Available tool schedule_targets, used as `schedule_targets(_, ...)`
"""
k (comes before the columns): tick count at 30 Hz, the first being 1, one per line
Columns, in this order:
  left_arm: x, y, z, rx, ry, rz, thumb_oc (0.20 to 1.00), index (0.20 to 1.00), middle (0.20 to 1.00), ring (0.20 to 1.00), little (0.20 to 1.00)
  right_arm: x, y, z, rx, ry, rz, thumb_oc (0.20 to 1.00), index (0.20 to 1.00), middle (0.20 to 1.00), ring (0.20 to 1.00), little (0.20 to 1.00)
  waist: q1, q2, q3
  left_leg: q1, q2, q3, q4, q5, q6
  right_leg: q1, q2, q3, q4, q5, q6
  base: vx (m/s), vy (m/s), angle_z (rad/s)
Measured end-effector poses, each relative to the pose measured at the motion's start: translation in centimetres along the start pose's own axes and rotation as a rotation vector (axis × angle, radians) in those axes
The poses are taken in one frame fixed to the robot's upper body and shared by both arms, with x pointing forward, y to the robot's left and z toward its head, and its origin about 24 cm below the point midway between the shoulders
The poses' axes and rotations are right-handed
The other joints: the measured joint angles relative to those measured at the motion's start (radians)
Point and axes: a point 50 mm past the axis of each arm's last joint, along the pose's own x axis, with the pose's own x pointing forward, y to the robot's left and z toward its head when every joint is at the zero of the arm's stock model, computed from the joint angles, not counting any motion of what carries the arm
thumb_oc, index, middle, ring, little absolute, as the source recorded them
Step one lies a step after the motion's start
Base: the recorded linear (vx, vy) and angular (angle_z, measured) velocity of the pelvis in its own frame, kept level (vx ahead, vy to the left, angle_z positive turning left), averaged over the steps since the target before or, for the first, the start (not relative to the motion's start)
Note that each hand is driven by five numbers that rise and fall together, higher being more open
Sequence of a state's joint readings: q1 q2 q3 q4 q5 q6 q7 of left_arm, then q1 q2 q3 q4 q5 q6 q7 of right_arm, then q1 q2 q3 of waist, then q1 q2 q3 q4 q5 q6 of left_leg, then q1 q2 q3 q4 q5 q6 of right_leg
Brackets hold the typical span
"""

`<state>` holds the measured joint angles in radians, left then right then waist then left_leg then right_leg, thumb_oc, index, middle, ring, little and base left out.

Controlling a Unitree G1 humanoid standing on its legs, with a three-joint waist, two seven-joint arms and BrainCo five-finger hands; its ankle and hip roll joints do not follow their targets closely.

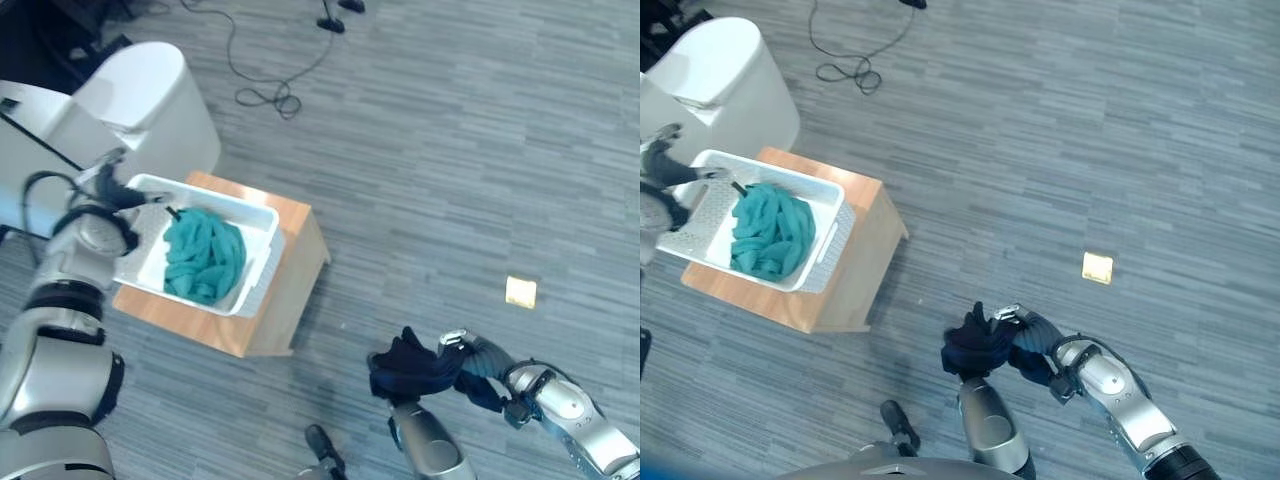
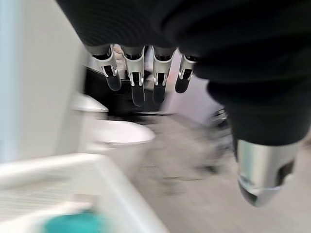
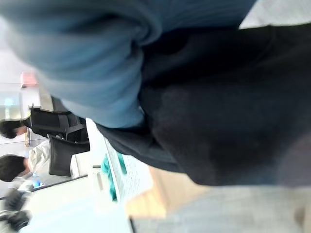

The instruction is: Pick up bed clothes into laundry basket.

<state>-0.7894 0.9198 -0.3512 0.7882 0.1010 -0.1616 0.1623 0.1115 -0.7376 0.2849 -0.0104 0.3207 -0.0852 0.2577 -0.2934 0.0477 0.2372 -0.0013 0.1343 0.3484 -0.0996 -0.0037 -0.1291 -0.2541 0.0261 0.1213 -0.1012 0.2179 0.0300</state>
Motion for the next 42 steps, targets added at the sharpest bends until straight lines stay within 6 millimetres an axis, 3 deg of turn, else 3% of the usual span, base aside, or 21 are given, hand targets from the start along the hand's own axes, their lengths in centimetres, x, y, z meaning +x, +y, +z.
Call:
schedule_targets(3,-2.4,-1.1,3.4,-0.016,-0.242,-0.07,1.0,1.0,1.0,1.0,1.0,-0.3,-4.2,1.5,-0.132,-0.021,-0.177,0.2,0.2,0.2,0.2,0.2,0.025,0.006,-0.016,0.009,-0.005,-0.014,0.0,-0.004,-0.001,0.02,-0.012,-0.009,0.0,-0.007,-0.002,0.03,0.046,0.14)
schedule_targets(5,-5.0,-2.7,5.6,-0.032,-0.423,-0.169,1.0,1.0,1.0,1.0,1.0,-1.5,-8.5,3.2,-0.244,-0.03,-0.356,0.2,0.2,0.2,0.2,0.2,0.046,0.025,-0.046,0.027,-0.007,-0.034,0.0,-0.007,0.003,0.043,-0.018,-0.031,0.0,-0.015,0.008,-0.02,0.024,0.27)
schedule_targets(7,-5.3,-3.4,5.4,-0.048,-0.412,-0.192,1.0,1.0,1.0,1.0,1.0,-1.1,-10.2,5.3,-0.283,-0.106,-0.443,0.2,0.2,0.2,0.2,0.2,0.077,0.023,-0.075,0.038,-0.006,-0.038,0.0,-0.007,0.004,0.054,-0.018,-0.035,0.0,-0.018,0.008,-0.01,0.021,0.17)
schedule_targets(10,-5.5,-3.6,5.5,-0.069,-0.415,-0.217,1.0,1.0,1.0,1.0,1.0,1.0,-9.9,9.2,-0.362,-0.257,-0.421,0.2,0.2,0.2,0.2,0.2,0.102,0.023,-0.086,0.047,-0.01,-0.064,0.0,-0.002,0.013,0.077,-0.027,-0.06,0.0,-0.018,0.009,-0.03,0.007,0.22)
schedule_targets(12,-6.1,-3.7,5.3,-0.133,-0.412,-0.228,1.0,1.0,1.0,1.0,1.0,2.1,-8.7,10.4,-0.387,-0.31,-0.39,0.2,0.2,0.2,0.2,0.2,0.131,0.025,-0.09,0.055,-0.008,-0.076,0.0,-0.002,0.014,0.091,-0.029,-0.066,0.0,-0.02,0.007,-0.05,-0.014,0.15)
schedule_targets(18,-6.3,-4.1,4.9,-0.18,-0.386,-0.264,1.0,1.0,1.0,1.0,1.0,4.7,-7.0,12.7,-0.463,-0.381,-0.33,0.2,0.2,0.2,0.2,0.2,0.161,0.014,-0.109,0.071,-0.009,-0.099,0.0,0.001,0.018,0.119,-0.034,-0.088,0.0,-0.024,0.009,-0.02,0.001,0.14)
schedule_targets(25,-6.0,-3.7,4.5,-0.21,-0.36,-0.253,1.0,1.0,1.0,1.0,1.0,6.5,-7.9,14.9,-0.507,-0.402,-0.362,0.2,0.2,0.2,0.2,0.2,0.185,-0.014,-0.134,0.086,-0.009,-0.116,0.0,0.003,0.016,0.143,-0.038,-0.108,0.0,-0.032,0.01,0.0,0.004,0.08)
schedule_targets(27,-6.0,-3.6,4.5,-0.208,-0.361,-0.253,1.0,1.0,1.0,1.0,1.0,6.6,-8.2,17.3,-0.543,-0.468,-0.393,0.2,0.2,0.2,0.2,0.2,0.186,-0.014,-0.135,0.094,-0.009,-0.116,0.0,0.003,0.016,0.152,-0.038,-0.108,0.0,-0.033,0.012,0.0,0.0,0.0)
schedule_targets(32,-5.9,-3.6,4.5,-0.207,-0.362,-0.251,1.0,1.0,1.0,1.0,1.0,7.2,-8.3,21.1,-0.621,-0.551,-0.407,0.2,0.2,0.2,0.2,0.2,0.191,-0.016,-0.142,0.095,-0.008,-0.117,0.0,0.003,0.016,0.154,-0.038,-0.109,0.0,-0.033,0.012,0.0,0.0,0.0)
schedule_targets(37,-5.6,-3.7,5.3,-0.202,-0.383,-0.26,1.0,1.0,1.0,1.0,1.0,7.3,-8.9,28.1,-0.796,-0.648,-0.449,0.2,0.2,0.2,0.2,0.2,0.188,-0.02,-0.154,0.098,-0.009,-0.116,0.0,0.004,0.016,0.155,-0.036,-0.106,0.0,-0.032,0.01,0.0,0.0,0.0)
schedule_targets(40,-5.4,-4.1,5.1,-0.212,-0.371,-0.268,1.0,1.0,1.0,1.0,1.0,7.9,-7.8,30.4,-0.808,-0.705,-0.45,0.2,0.2,0.2,0.2,0.2,0.19,-0.027,-0.177,0.1,-0.001,-0.112,0.0,0.003,0.015,0.156,-0.03,-0.103,0.0,-0.033,0.01,0.01,-0.014,-0.06)
schedule_targets(42,-5.2,-4.6,5.3,-0.246,-0.364,-0.278,1.0,1.0,1.0,1.0,1.0,9.1,-5.7,32.8,-0.824,-0.76,-0.41,0.2,0.2,0.2,0.2,0.2,0.188,-0.029,-0.182,0.108,-0.001,-0.106,0.001,0.003,0.015,0.157,-0.026,-0.093,-0.001,-0.032,0.008,0.01,-0.018,-0.13)
